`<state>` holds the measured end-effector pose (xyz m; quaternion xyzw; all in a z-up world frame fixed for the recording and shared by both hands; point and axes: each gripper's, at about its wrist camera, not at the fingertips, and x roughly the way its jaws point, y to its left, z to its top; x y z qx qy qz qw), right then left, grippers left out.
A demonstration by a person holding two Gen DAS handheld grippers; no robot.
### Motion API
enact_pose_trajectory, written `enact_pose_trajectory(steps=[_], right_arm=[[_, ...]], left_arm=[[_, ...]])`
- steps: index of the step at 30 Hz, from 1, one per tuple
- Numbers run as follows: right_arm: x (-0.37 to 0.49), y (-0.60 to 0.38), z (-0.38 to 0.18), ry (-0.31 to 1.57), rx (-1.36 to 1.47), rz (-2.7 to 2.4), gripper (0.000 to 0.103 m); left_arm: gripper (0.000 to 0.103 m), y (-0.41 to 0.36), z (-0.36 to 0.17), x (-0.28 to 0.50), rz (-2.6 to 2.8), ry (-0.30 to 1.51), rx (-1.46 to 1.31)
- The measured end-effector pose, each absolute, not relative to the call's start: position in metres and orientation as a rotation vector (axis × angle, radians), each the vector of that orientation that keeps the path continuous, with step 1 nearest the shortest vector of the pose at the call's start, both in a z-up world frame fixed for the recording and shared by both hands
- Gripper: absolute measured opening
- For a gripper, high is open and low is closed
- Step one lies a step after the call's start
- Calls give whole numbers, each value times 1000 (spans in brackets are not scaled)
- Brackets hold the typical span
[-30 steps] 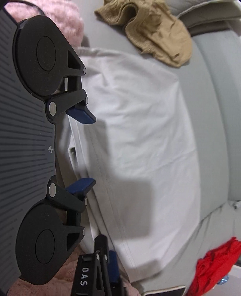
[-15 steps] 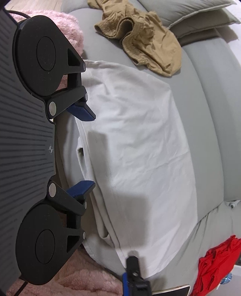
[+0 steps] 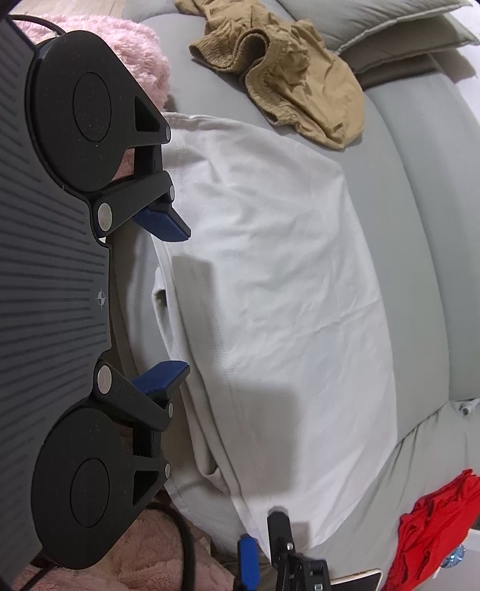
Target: Fold clothes
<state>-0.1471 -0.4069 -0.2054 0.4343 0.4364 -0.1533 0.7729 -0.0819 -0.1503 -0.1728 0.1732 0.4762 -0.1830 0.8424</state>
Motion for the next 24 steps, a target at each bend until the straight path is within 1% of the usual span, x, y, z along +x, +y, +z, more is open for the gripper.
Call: enact_pose_trajectory(steps=[5, 10, 13, 17, 24], right_arm=[[-141, -406, -212, 932, 955, -343, 56], [-148, -412, -205, 793, 952, -392, 55], [-148, -420, -210, 734, 1007, -411, 55], [-146, -425, -210, 651, 1005, -387, 55], [-134, -430, -218, 677, 992, -350, 56]], left_arm=[[76, -145, -175, -79, -369, 1023, 342], [76, -142, -176, -76, -358, 1031, 333], [76, -141, -177, -76, -355, 1033, 333], [76, -138, -177, -75, -350, 1040, 325], [76, -140, -179, -74, -351, 1053, 329]])
